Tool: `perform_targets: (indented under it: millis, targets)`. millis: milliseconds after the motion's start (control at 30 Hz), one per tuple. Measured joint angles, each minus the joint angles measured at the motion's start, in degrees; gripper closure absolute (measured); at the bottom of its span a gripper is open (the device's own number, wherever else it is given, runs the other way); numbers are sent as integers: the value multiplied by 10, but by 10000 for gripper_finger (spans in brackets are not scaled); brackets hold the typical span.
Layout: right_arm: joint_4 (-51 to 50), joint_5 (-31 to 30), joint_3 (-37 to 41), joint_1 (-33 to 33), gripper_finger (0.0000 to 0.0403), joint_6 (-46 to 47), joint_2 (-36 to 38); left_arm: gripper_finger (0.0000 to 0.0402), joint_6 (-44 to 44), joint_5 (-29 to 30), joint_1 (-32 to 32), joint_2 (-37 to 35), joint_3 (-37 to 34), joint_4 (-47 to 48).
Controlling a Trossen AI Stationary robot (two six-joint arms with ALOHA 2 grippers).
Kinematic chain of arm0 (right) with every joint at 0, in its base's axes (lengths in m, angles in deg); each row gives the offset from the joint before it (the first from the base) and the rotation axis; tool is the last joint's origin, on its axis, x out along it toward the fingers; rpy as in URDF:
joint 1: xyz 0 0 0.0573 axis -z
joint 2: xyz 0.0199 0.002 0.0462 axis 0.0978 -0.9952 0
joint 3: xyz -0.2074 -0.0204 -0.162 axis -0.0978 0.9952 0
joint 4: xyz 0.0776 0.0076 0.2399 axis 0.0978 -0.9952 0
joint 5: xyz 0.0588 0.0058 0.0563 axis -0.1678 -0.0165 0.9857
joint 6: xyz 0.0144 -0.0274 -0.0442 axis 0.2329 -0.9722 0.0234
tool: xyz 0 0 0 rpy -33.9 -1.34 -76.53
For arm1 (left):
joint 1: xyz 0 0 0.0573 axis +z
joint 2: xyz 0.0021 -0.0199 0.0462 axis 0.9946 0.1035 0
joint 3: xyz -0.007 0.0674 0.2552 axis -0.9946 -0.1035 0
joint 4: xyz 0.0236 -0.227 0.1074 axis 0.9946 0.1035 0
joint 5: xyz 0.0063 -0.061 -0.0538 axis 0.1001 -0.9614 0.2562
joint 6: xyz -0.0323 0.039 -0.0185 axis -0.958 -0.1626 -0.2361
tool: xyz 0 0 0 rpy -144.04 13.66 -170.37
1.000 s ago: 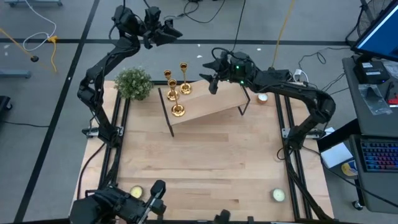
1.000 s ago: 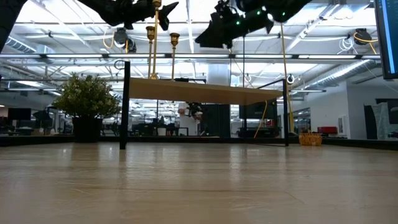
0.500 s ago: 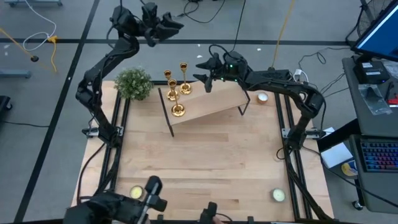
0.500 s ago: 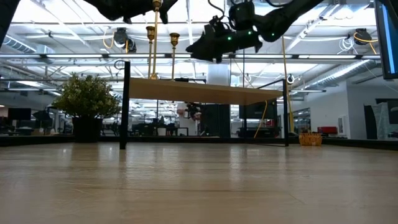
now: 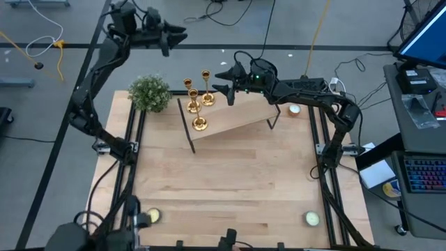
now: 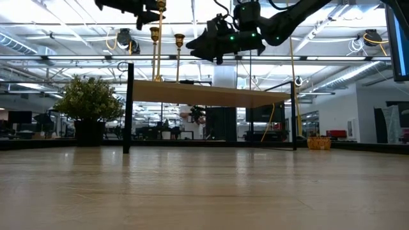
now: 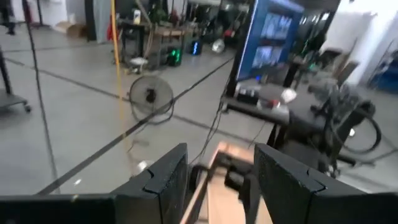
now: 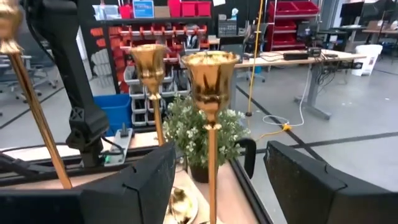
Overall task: Pick & Place candle stick holders
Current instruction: Put the gold candle holder on the shelf
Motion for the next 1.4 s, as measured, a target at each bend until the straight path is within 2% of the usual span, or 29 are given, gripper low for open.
perform_targets:
  millis: [167,400,533,700,867,1033,1300,1400]
  targets:
    - [24,-4,-6,-1,169,9,-15,218,44,4,-16,-34,0,77]
    - [0,-3,-54,-4,169,10,-47,218,82,82,-59,-73,0,145]
    - [-6,-1,-57,-4,169,11,-54,218,95,87,-76,-89,-8,171]
    - [-20,-1,-59,-5,169,11,-53,228,79,91,-87,-128,-87,121]
    - [-19,-4,-59,-6,169,9,-53,272,31,91,-82,-188,-204,11]
    - [-12,-16,-59,-6,169,18,-69,305,-6,91,-73,-254,-292,-36]
    - [2,-19,-59,-6,170,14,-68,302,-44,92,-74,-353,-382,-54]
    - [4,-20,-59,-3,170,24,-69,299,-67,93,-85,-383,-424,-92]
